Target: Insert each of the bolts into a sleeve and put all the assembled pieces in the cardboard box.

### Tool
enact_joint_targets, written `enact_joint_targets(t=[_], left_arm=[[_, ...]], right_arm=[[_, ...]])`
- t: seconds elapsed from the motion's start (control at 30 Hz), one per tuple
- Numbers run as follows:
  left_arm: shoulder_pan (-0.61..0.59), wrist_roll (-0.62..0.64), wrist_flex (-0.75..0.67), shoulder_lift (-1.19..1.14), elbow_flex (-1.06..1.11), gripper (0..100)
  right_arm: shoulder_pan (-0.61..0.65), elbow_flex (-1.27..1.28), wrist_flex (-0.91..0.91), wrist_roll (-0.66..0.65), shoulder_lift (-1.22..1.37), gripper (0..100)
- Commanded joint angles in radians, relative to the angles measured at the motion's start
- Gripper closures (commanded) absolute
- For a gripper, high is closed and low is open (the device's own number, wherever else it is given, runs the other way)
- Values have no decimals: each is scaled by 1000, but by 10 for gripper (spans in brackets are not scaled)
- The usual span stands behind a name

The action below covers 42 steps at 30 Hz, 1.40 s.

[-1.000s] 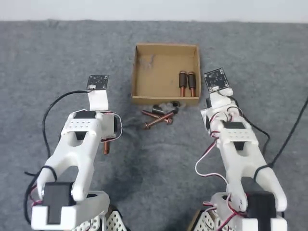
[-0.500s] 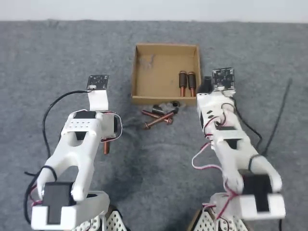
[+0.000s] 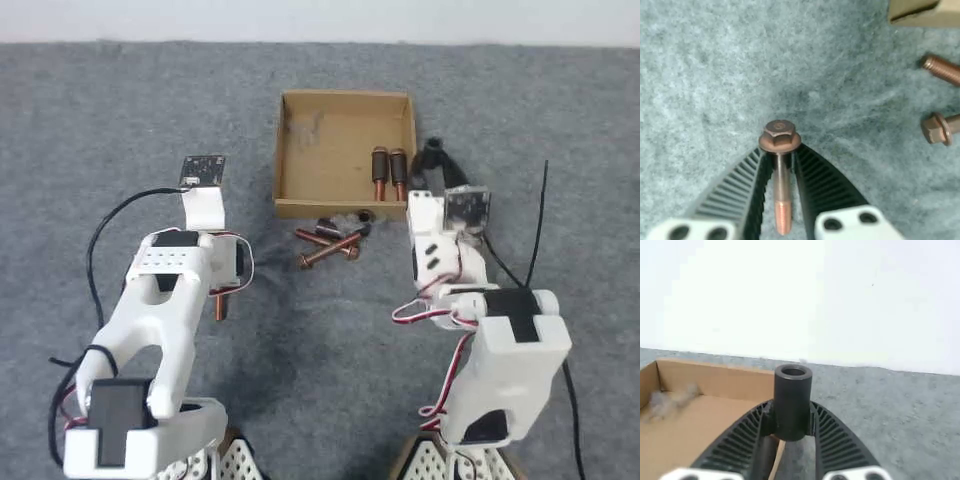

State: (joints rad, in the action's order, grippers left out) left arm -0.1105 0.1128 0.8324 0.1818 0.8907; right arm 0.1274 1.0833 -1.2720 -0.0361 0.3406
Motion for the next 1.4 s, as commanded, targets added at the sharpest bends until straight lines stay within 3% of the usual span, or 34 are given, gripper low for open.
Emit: enact_joint_targets(t=[0.0, 0.27, 0.63, 1.03, 1.2, 1.37], left_arm=[[3, -11, -31, 63, -5, 989], [3, -11, -31, 63, -7, 989], [8, -6, -18, 74, -67, 989], [15, -5, 252, 74, -398, 989], [84, -3, 351, 74, -573, 989], [183, -3, 328, 74, -671, 988]], right_arm=[[5, 101, -162, 8, -19, 991], [13, 381, -447, 8, -25, 991], [10, 506, -450, 14, -105, 991], [10, 508, -449, 14, -104, 991], [13, 508, -444, 14, -104, 991], [13, 502, -415, 14, -104, 991]])
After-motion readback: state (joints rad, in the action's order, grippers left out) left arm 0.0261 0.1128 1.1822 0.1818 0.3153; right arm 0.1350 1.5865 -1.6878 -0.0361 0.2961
